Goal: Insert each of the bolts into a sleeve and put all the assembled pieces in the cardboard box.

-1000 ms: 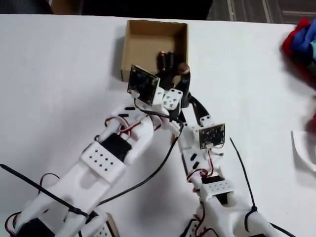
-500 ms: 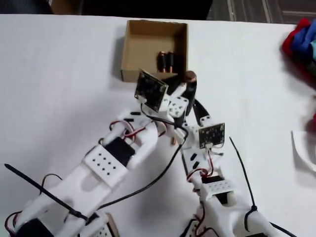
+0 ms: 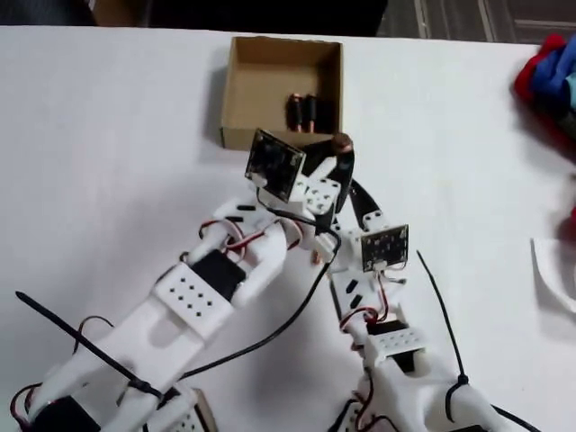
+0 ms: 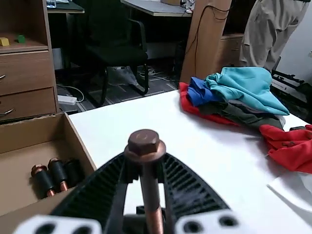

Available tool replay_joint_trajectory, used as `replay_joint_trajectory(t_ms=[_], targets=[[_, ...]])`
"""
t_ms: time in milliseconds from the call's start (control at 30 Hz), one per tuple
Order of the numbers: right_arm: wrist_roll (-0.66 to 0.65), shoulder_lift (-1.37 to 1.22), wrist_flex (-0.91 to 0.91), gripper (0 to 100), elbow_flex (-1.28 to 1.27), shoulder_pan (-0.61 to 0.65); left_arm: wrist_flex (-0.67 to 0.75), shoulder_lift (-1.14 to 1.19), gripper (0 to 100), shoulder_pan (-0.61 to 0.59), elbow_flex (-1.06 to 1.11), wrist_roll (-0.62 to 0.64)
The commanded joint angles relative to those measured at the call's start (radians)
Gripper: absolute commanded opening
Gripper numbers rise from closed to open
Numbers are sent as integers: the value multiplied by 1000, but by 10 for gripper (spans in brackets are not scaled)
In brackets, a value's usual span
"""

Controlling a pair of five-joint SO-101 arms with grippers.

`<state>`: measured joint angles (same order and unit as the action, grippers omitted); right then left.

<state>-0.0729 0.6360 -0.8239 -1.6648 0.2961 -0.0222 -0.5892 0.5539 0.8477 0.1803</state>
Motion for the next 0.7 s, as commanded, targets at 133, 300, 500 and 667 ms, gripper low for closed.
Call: replay_joint_trajectory(t_ms=[133, 300, 500, 667], targets=[[3, -1, -25, 22, 18, -5, -2, -6, 25, -31, -153, -5], [3, -2, -25, 22, 18, -5, -3, -5, 25, -28, -150, -2], [0, -10, -1, 22, 49, -8, -3, 69, 25, -6, -148, 2], [-83, -10, 54, 22, 95, -18, -3, 120, 25, 18, -153, 0]])
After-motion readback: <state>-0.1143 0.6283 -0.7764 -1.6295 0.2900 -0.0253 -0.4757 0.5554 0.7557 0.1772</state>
